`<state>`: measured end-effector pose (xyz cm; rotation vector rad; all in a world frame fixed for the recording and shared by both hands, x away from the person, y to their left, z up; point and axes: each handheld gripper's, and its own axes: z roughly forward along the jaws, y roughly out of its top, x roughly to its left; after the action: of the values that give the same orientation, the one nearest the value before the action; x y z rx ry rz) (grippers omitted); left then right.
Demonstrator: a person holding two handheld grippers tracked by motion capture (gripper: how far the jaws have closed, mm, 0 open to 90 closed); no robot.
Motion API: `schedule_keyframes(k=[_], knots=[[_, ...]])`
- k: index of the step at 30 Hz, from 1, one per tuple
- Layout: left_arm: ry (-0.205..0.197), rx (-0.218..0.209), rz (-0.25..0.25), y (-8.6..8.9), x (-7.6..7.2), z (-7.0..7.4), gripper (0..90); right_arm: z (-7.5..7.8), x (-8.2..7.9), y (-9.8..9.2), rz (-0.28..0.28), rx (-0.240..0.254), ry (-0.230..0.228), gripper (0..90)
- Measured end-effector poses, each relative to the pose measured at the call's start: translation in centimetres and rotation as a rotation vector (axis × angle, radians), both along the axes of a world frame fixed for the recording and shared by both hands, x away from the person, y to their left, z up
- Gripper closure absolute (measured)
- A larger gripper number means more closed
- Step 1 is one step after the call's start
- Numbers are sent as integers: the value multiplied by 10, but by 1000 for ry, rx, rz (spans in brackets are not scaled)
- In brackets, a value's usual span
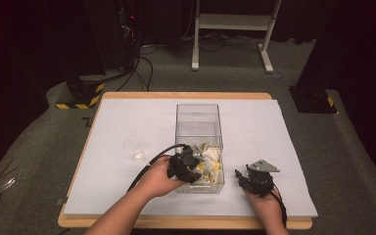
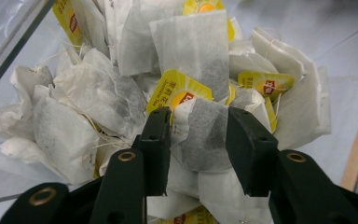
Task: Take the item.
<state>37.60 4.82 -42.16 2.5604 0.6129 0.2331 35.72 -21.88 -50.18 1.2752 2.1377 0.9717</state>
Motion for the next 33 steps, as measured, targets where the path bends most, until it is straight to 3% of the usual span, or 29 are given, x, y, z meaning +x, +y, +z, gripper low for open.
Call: schedule_keyframes(k=[8, 15, 27, 33], knots=[[-45, 36, -36, -1, -4, 0, 747, 0, 0, 0, -1, 1, 2, 489], [-69, 31, -64, 0, -6, -1, 806, 0, 0, 0, -2, 2, 3, 490], [-93, -60, -54, 8, -10, -1, 816, 0, 0, 0, -3, 3, 1, 490], [-125, -119, -33, 15, -13, 1, 815, 0, 0, 0, -4, 3, 1, 490]])
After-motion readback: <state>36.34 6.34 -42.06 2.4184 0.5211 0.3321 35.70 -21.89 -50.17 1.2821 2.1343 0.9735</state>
